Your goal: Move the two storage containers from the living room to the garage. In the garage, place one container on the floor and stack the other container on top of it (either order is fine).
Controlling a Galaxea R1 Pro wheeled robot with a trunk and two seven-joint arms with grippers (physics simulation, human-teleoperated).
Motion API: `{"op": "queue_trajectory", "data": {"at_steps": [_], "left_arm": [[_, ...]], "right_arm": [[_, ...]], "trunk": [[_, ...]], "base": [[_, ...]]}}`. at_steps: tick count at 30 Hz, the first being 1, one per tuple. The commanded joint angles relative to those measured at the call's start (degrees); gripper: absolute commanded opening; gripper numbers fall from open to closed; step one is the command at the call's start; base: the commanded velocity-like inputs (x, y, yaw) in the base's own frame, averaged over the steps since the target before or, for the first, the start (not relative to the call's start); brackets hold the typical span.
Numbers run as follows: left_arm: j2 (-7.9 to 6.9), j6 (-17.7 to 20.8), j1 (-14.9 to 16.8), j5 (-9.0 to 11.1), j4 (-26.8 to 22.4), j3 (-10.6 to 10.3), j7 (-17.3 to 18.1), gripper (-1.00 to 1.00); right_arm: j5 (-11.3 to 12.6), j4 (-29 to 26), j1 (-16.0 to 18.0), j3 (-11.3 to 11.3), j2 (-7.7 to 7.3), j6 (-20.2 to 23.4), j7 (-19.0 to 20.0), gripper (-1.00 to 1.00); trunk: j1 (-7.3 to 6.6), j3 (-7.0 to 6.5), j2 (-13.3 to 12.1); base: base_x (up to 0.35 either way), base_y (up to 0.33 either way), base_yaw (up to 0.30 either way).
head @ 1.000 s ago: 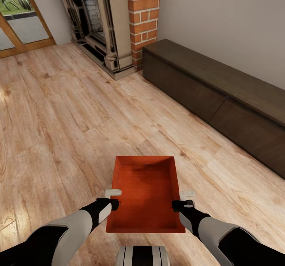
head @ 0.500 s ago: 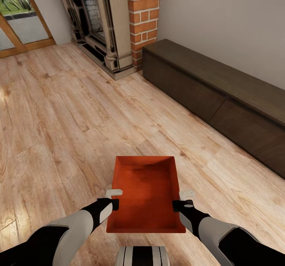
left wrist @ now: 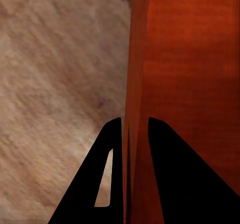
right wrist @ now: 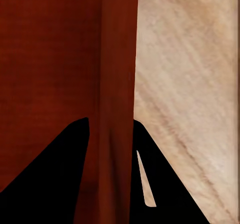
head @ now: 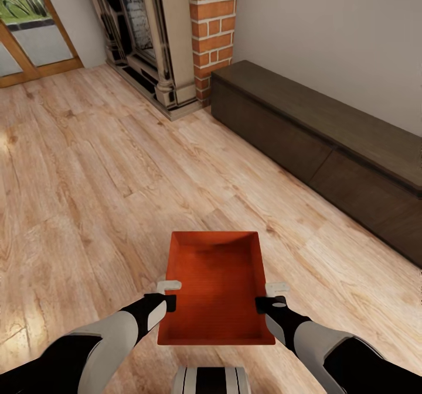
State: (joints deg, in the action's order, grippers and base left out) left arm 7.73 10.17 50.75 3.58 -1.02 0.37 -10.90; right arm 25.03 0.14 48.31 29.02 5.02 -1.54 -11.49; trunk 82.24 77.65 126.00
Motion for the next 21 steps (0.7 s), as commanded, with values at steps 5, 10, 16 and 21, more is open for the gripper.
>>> {"op": "queue_trajectory", "data": {"at_steps": [5,10,16,21], "left_arm": [[-0.35,0.4,0.0,-0.2,-0.1,-0.7,-0.4,-1.00],[-0.36,0.4,0.0,-0.2,-0.1,-0.7,-0.4,-1.00],[-0.38,0.6,0.0,-0.2,-0.1,-0.7,-0.3,-1.00],[-0.37,0.8,0.0,-0.2,-0.1,-0.7,-0.4,-1.00]], "right_arm": [[0.8,0.1,0.0,0.3,-0.01,-0.3,-0.5,-1.00],[0.8,0.1,0.0,0.3,-0.01,-0.3,-0.5,-1.00],[0.7,0.1,0.0,0.3,0.03,-0.4,-0.5,-1.00],[0.7,0.1,0.0,0.3,0.08,-0.4,-0.5,-1.00]], "trunk": [[-1.11,-0.87,-2.0],[-2.21,-1.77,-4.0],[-3.53,-2.85,-6.4],[-4.62,-3.75,-8.4]], "base": [[0.000,0.000,0.000],[0.000,0.000,0.000],[0.000,0.000,0.000],[0.000,0.000,0.000]]}}
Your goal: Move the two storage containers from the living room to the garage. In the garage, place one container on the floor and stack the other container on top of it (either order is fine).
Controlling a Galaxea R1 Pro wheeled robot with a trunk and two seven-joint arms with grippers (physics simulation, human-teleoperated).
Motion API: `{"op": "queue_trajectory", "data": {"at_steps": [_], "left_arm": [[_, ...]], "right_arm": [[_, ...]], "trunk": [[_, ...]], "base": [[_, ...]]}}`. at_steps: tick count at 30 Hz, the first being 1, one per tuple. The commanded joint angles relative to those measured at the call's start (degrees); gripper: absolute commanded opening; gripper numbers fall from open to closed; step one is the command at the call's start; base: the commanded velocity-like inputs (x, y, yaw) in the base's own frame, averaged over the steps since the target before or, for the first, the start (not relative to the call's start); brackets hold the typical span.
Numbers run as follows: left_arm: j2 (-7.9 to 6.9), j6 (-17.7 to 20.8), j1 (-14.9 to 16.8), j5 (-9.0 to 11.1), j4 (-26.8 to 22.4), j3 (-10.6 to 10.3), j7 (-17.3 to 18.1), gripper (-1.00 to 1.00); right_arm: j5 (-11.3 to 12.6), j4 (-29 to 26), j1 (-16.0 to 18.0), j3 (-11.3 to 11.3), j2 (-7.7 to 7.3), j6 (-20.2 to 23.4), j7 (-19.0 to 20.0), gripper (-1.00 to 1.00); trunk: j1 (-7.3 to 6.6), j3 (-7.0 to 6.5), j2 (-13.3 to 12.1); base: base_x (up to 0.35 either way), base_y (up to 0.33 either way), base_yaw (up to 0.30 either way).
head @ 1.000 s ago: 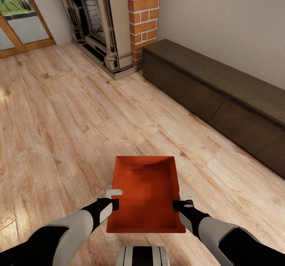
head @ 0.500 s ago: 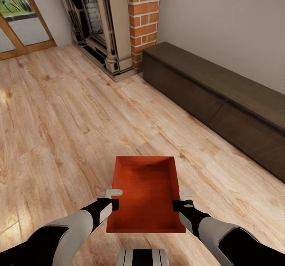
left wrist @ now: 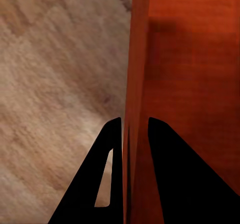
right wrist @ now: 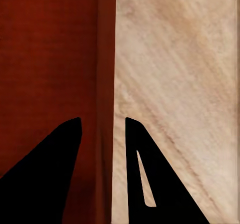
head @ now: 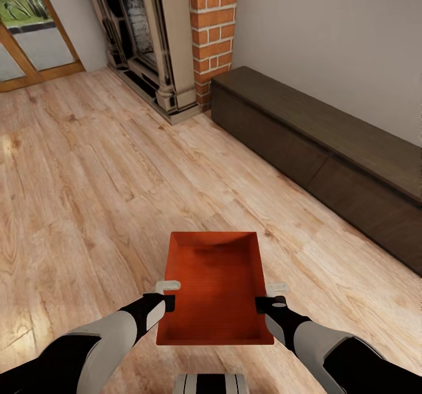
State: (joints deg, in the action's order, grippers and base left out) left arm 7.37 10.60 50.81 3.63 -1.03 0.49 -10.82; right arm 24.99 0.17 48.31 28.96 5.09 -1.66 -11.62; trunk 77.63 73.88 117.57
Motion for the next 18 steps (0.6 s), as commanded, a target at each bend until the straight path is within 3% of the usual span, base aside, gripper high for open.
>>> {"op": "queue_trajectory", "data": {"at_steps": [1,18], "left_arm": [[0.00,0.3,0.0,-0.3,-0.1,-0.8,-0.4,-1.00],[-0.07,0.0,0.0,-0.3,-0.1,-0.8,-0.3,-1.00]], "right_arm": [[0.7,0.1,0.0,0.4,0.01,-0.3,-0.3,-1.00],[1.0,0.1,0.0,0.4,-0.08,-1.1,-0.3,-1.00]], "trunk": [[-0.23,-0.16,-0.4],[-3.97,-3.21,-7.2]], "base": [[0.000,0.000,0.000],[0.000,0.000,0.000]]}}
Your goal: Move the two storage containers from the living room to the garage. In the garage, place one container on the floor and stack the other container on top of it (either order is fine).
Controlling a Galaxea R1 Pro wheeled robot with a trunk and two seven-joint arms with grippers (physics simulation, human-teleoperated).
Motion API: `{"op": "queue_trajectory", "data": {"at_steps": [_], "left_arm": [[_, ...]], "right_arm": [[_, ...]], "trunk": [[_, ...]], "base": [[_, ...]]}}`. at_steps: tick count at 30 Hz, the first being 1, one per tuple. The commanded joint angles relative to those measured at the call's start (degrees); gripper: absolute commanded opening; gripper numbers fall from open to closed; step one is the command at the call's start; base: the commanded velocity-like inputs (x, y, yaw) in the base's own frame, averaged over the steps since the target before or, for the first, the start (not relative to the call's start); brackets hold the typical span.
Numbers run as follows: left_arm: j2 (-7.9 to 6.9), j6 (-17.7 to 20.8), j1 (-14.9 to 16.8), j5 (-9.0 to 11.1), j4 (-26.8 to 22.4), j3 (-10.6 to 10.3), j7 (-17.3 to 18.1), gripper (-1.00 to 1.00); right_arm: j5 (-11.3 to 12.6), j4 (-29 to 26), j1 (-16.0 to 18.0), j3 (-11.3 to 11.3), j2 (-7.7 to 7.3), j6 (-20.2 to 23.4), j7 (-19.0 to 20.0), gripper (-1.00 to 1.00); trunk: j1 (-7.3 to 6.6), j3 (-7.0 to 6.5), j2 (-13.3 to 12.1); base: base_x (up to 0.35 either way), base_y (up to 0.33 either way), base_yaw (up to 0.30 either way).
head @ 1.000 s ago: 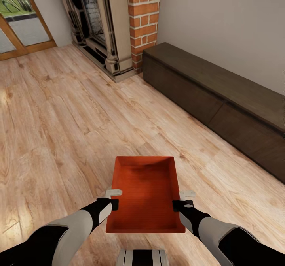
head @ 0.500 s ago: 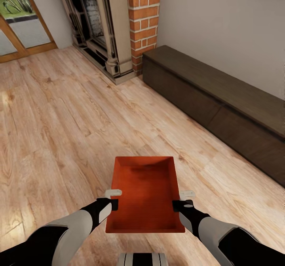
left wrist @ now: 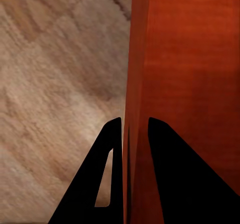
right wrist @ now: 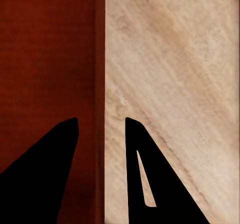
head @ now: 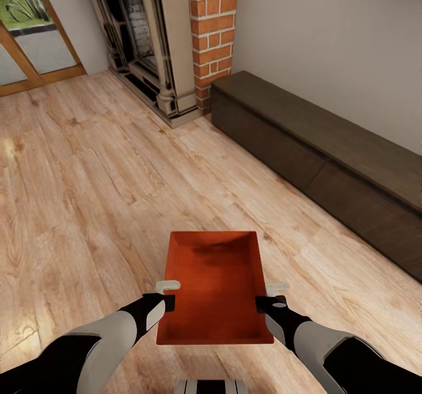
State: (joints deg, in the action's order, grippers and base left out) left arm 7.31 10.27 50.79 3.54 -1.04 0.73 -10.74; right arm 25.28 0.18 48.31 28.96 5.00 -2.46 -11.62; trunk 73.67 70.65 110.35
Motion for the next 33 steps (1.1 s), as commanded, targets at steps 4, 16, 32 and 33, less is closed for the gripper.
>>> {"op": "queue_trajectory", "data": {"at_steps": [4,16,32,33], "left_arm": [[-0.02,0.4,0.0,-0.2,-0.1,-1.1,-0.5,-1.00],[-0.02,0.4,0.0,-0.2,-0.1,-1.1,-0.5,-1.00],[-0.02,0.4,0.0,-0.2,-0.1,-1.1,-0.6,-1.00],[-0.02,0.5,0.0,-0.2,-0.1,-1.1,-0.5,-1.00]], "right_arm": [[0.8,0.1,0.0,0.4,0.00,-0.3,-0.3,-1.00],[0.6,0.1,0.0,0.4,0.01,-0.3,-0.3,-1.00],[0.7,0.1,0.0,0.4,-0.01,-0.2,-0.2,-1.00],[0.7,0.1,0.0,0.4,0.03,-0.2,-0.2,-1.00]], "trunk": [[-0.89,-0.70,-1.6],[-3.53,-2.85,-6.4],[-7.04,-5.72,-12.8],[-7.26,-5.90,-13.2]], "base": [[0.000,0.000,0.000],[0.000,0.000,0.000],[0.000,0.000,0.000],[0.000,0.000,0.000]]}}
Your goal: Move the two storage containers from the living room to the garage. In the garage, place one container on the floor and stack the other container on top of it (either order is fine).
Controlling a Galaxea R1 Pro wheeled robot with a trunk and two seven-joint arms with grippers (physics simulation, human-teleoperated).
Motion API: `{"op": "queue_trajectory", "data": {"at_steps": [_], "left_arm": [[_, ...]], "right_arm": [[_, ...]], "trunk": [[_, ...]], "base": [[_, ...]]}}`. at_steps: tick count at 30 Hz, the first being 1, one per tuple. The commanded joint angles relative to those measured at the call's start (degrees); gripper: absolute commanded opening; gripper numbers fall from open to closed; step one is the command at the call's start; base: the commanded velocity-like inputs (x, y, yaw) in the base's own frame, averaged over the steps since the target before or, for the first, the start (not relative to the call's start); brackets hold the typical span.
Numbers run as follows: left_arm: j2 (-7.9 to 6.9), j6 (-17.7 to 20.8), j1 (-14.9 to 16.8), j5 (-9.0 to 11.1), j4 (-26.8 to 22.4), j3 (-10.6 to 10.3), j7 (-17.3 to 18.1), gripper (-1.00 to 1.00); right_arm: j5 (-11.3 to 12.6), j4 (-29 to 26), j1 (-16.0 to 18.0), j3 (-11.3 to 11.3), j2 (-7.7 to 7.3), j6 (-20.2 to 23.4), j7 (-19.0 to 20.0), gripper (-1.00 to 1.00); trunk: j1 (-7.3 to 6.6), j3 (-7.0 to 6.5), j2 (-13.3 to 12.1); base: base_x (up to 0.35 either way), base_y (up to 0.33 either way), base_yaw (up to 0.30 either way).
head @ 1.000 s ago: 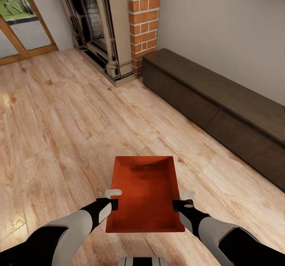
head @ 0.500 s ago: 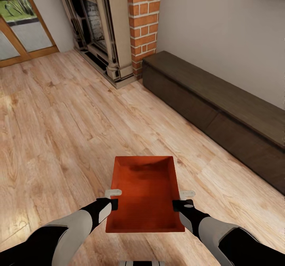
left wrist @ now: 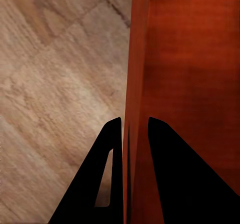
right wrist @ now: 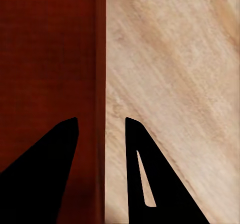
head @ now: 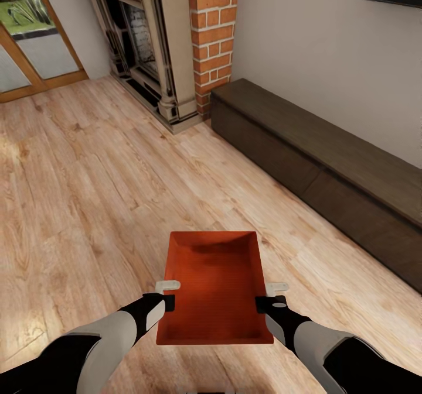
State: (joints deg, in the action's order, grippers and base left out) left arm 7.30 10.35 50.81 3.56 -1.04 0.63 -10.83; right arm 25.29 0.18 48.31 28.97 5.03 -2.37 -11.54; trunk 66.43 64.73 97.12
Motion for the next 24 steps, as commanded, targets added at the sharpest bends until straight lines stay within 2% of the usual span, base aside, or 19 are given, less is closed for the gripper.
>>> {"op": "queue_trajectory", "data": {"at_steps": [1,24], "left_arm": [[-0.01,0.4,0.0,-0.2,-0.1,-1.0,-0.4,-1.00],[-0.01,0.5,0.0,-0.2,-0.1,-1.0,-0.5,-1.00]], "right_arm": [[0.7,0.1,0.0,0.4,0.03,-0.3,-0.3,-1.00],[0.7,0.1,0.0,0.4,-0.20,-0.4,-0.3,-1.00]], "trunk": [[-0.23,-0.16,-0.4],[-5.28,-4.29,-9.6]], "base": [[0.000,0.000,0.000],[0.000,0.000,0.000]]}}
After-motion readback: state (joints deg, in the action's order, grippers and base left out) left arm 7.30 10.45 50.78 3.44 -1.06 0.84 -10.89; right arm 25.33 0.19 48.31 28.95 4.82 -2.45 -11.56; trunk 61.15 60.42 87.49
